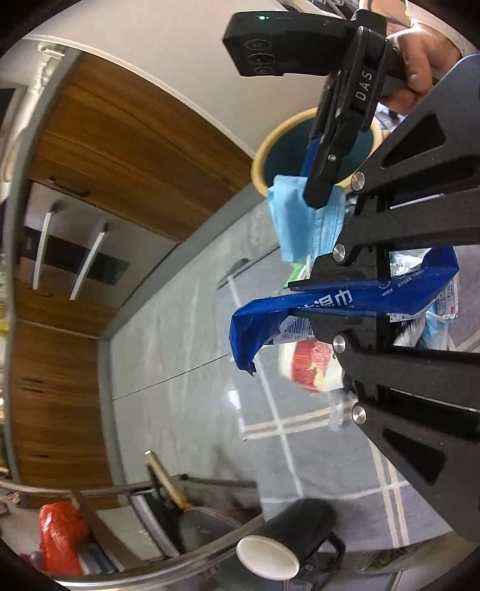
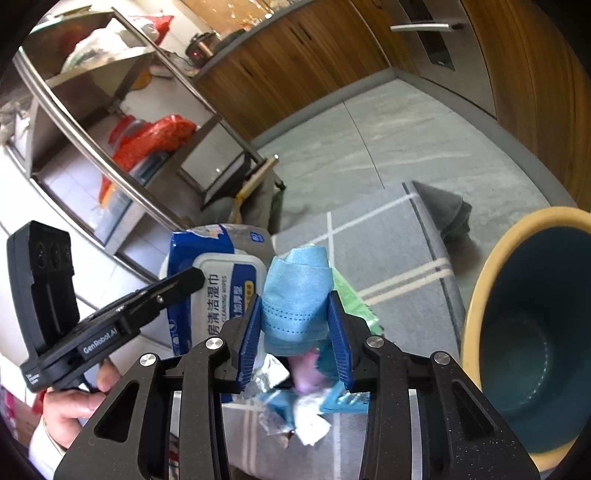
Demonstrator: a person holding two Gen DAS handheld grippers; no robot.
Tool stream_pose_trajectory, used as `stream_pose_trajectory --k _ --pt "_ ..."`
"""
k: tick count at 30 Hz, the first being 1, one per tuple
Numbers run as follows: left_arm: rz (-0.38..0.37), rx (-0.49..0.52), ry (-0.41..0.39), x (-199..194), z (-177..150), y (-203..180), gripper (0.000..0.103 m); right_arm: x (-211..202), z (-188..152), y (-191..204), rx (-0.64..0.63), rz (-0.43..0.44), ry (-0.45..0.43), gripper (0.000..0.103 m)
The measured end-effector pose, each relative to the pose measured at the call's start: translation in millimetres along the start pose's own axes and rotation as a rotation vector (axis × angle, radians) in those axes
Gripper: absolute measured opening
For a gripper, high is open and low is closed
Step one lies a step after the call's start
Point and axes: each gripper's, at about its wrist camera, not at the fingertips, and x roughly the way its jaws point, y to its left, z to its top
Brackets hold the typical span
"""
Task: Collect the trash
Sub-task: 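Grasp the blue face mask with the right gripper while the left grasps the blue wipe pack, then carry the mask and wipe pack in both grippers over the teal bin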
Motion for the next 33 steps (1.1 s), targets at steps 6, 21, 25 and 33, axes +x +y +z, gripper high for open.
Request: stream_pose_trajectory --k 6,21,25,33 --pt "-0.013 -0.010 -0.092 -33 8 1 0.007 -18 2 10 -0.012 0.024 -0.043 0.037" --pt "-0.041 0.013 -0.207 -73 6 -20 0.007 -75 -9 9 -0.036 0.023 -0.130 0.037" --pt "-0.060 0.023 -0.238 -80 8 -27 0.007 -90 -13 5 -0.041 0.008 -0.157 0.037" --pt "-0.129 0.042 -0.299 -99 14 -49 0.007 -126 -22 -14 -0.026 -0.039 -0.219 0.037"
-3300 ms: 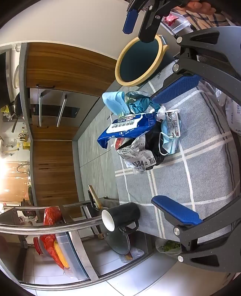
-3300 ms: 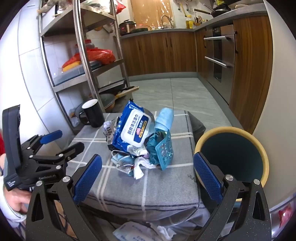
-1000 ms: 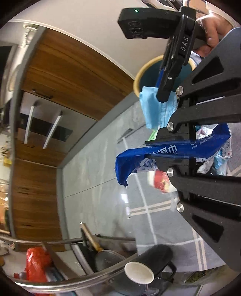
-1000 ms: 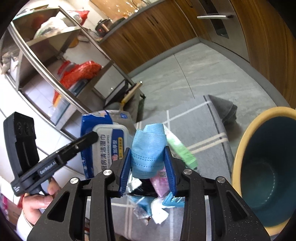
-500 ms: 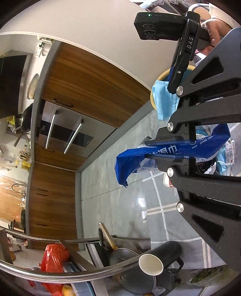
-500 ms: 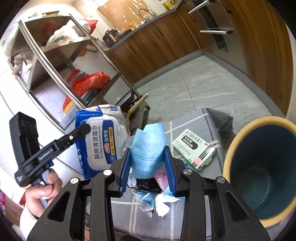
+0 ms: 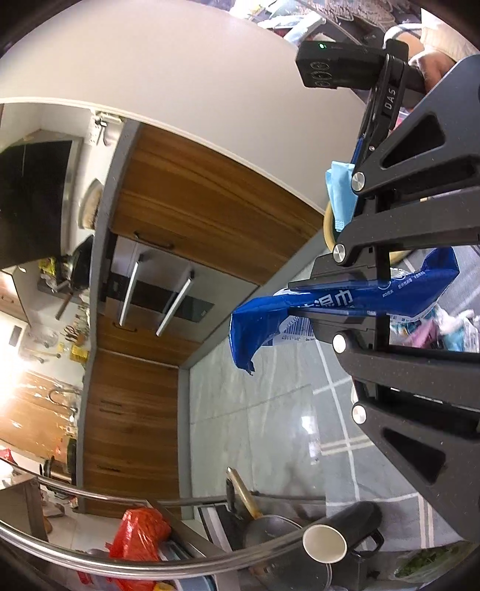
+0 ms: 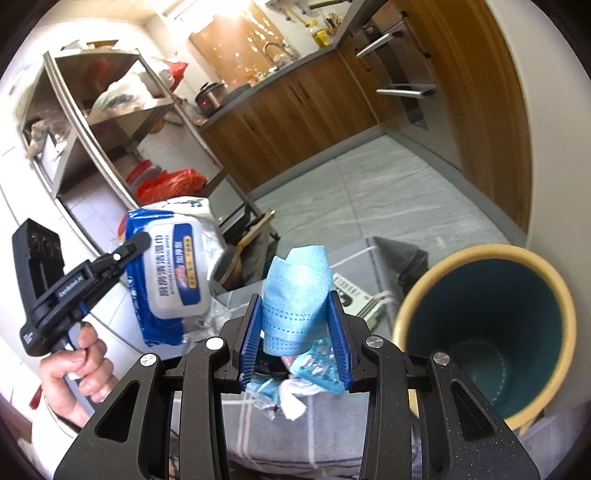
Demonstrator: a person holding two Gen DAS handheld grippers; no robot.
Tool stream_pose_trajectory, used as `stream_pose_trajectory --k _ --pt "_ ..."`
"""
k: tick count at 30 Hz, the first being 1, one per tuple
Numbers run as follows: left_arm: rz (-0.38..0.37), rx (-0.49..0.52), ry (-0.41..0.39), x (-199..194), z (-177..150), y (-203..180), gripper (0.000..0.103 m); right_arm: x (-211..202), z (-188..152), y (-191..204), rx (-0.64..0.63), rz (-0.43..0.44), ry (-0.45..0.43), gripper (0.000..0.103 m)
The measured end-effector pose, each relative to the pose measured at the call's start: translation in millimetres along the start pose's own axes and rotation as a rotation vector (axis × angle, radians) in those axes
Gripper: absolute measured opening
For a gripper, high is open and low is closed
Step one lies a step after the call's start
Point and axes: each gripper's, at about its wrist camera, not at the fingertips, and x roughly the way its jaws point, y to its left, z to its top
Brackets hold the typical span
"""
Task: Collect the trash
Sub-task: 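Carry the mask and wipe pack in both grippers over the teal bin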
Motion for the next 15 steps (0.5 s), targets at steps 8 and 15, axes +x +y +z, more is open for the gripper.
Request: stream_pose_trajectory --k 8,15 --pt "-0.090 0.007 0.008 14 0 -32 0.007 -31 -2 -23 0.018 -0.064 -0.050 0.037" --pt "-0.170 0.027 0.071 45 -13 -74 0.007 -51 -9 -51 0.048 -0.130 -0.056 0.037"
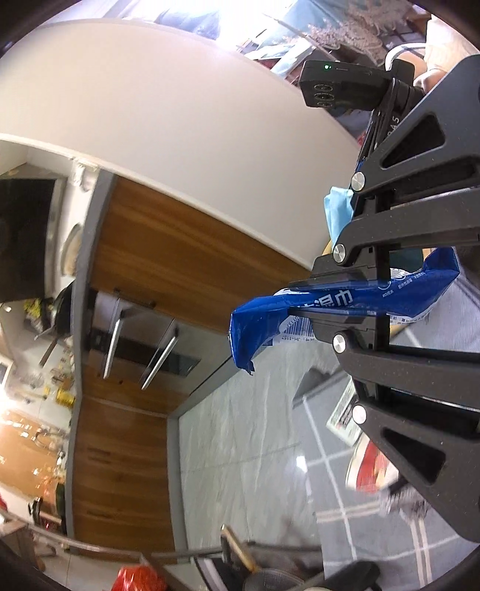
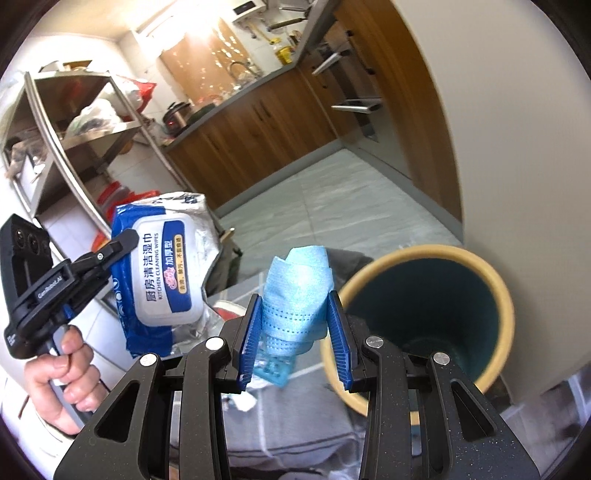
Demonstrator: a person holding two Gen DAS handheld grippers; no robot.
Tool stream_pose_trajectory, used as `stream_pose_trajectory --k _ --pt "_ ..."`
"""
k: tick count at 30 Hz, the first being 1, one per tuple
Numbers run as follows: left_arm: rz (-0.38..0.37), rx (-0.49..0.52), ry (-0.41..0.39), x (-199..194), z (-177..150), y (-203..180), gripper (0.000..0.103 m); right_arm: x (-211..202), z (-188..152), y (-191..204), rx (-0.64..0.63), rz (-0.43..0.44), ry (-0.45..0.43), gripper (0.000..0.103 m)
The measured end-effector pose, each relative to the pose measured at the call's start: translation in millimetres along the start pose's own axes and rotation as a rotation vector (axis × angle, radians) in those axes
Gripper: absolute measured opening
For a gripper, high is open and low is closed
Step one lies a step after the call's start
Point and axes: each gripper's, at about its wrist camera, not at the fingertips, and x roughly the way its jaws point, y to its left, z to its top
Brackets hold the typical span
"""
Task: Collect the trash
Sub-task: 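Carry the mask and wipe pack in both grippers over the teal bin, then open both grippers to drop the mask and wipe pack into the bin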
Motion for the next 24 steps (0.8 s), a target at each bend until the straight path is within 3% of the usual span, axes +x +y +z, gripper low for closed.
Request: stream_pose_trajectory --k 6,15,24 --pt "-0.032 0.015 0.098 55 -20 -24 0.007 -6 -6 -25 0.033 -0.075 0.013 0.037" --pt "-0.044 0.108 0.239 136 -58 -49 0.007 11 -24 -64 0.074 -0.200 0.141 0.037" --pt "-0.033 0.159 0.305 175 -90 -61 0.007 22 -35 -72 0.041 -0.251 0.210 0.038"
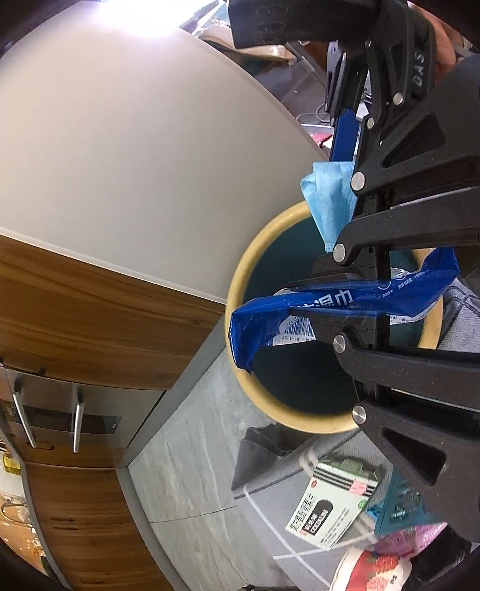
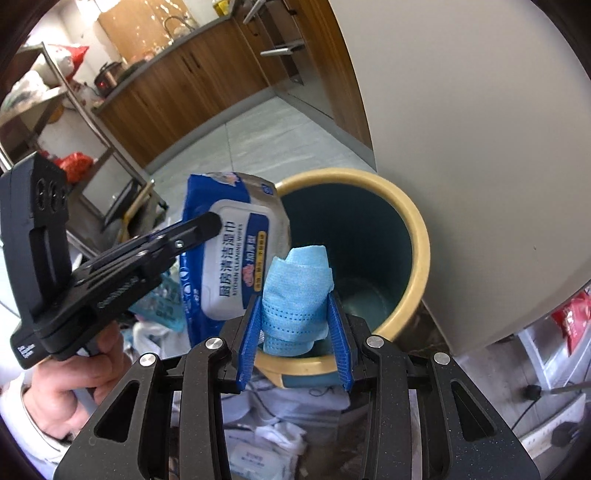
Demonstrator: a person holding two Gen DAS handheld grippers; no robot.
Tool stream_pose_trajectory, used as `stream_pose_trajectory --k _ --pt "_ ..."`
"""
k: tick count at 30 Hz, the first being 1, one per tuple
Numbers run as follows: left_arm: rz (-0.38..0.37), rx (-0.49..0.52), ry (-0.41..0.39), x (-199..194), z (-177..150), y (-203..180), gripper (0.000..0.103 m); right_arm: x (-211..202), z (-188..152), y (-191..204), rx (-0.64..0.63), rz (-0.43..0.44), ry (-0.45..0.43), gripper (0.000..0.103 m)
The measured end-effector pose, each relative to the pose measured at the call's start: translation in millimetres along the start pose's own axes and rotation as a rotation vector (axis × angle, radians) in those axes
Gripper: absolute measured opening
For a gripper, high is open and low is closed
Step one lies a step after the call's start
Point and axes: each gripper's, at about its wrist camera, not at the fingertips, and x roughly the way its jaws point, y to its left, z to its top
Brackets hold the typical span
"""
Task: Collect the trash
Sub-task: 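Open both grippers to drop the mask and wipe pack into the bin, then move both open grippers back toward the trash pile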
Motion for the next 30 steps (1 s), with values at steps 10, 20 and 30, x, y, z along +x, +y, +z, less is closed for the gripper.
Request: stream_pose_trajectory --k 10,20,30 --pt "0.020 -0.034 0.044 15 -7 12 0.023 14 -2 0 -0.020 -0.024 0.064 0.041" --pt "0.038 -0.056 -0.004 -13 3 18 0.046 2 6 10 0.002 -0.014 0.008 0.056" --pt "0.164 -0.091 -0.115 -96 6 56 0.062 0 13 51 -0.049 0.066 -0.051 0.062"
